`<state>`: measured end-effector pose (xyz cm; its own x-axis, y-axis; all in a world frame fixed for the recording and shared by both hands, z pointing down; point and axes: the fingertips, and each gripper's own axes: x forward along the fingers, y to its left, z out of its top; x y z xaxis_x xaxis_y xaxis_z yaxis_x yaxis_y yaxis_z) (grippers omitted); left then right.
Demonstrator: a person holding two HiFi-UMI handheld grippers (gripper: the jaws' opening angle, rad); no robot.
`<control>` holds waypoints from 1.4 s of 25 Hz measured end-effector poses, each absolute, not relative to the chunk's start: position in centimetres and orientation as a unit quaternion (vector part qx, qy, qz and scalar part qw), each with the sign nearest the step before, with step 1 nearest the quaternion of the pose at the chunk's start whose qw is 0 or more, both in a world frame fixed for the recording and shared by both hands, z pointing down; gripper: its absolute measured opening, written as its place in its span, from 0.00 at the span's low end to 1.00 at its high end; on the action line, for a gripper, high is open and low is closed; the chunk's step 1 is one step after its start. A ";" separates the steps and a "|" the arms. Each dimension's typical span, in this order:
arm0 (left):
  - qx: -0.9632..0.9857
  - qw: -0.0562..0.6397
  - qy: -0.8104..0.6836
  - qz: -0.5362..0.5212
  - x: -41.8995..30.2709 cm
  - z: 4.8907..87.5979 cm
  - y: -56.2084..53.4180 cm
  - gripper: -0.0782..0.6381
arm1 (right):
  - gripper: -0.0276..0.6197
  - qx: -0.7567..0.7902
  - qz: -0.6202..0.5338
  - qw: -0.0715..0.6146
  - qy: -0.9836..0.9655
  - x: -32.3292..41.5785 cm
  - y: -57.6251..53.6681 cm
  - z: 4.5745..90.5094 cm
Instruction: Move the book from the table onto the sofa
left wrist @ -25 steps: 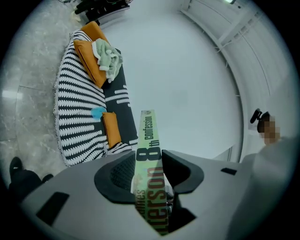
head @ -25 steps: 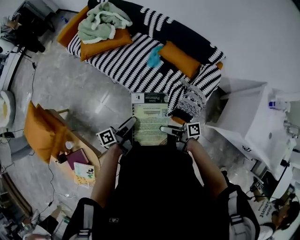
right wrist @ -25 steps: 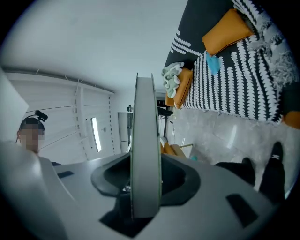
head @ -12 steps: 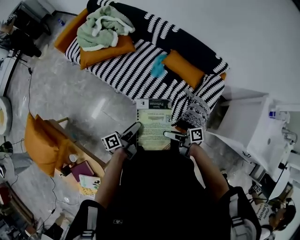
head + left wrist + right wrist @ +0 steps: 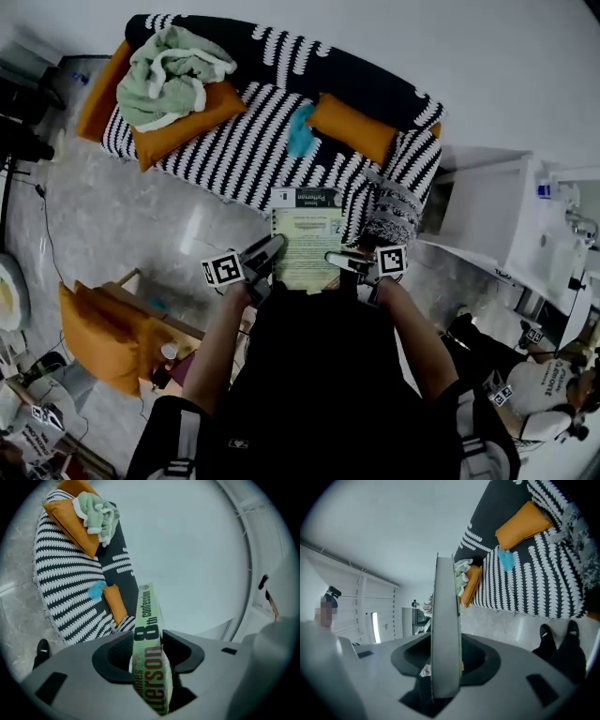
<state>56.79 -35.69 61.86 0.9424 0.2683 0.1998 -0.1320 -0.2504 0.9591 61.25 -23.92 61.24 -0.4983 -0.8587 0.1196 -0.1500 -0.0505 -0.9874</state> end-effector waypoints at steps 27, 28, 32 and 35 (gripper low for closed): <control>0.774 0.525 0.050 0.352 69.0 91.6 -43.6 0.42 | 0.32 -0.431 -0.680 0.315 0.503 71.7 -31.8 90.4; 0.775 0.523 0.049 0.352 69.6 92.7 -43.8 0.42 | 0.31 -0.430 -0.678 0.320 0.502 72.2 -32.1 91.4; 0.777 0.520 0.042 0.352 71.4 96.1 -44.8 0.43 | 0.32 -0.432 -0.676 0.328 0.498 74.0 -33.1 95.0; 0.776 0.508 0.018 0.374 71.4 98.1 -45.8 0.43 | 0.32 -0.437 -0.681 0.315 0.496 74.3 -33.8 97.2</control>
<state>71.42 -45.81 98.15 0.7199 0.4074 0.5620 -0.3528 -0.4825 0.8017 74.32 -33.79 97.16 -0.4203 -0.8622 0.2826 -0.0048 -0.3093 -0.9509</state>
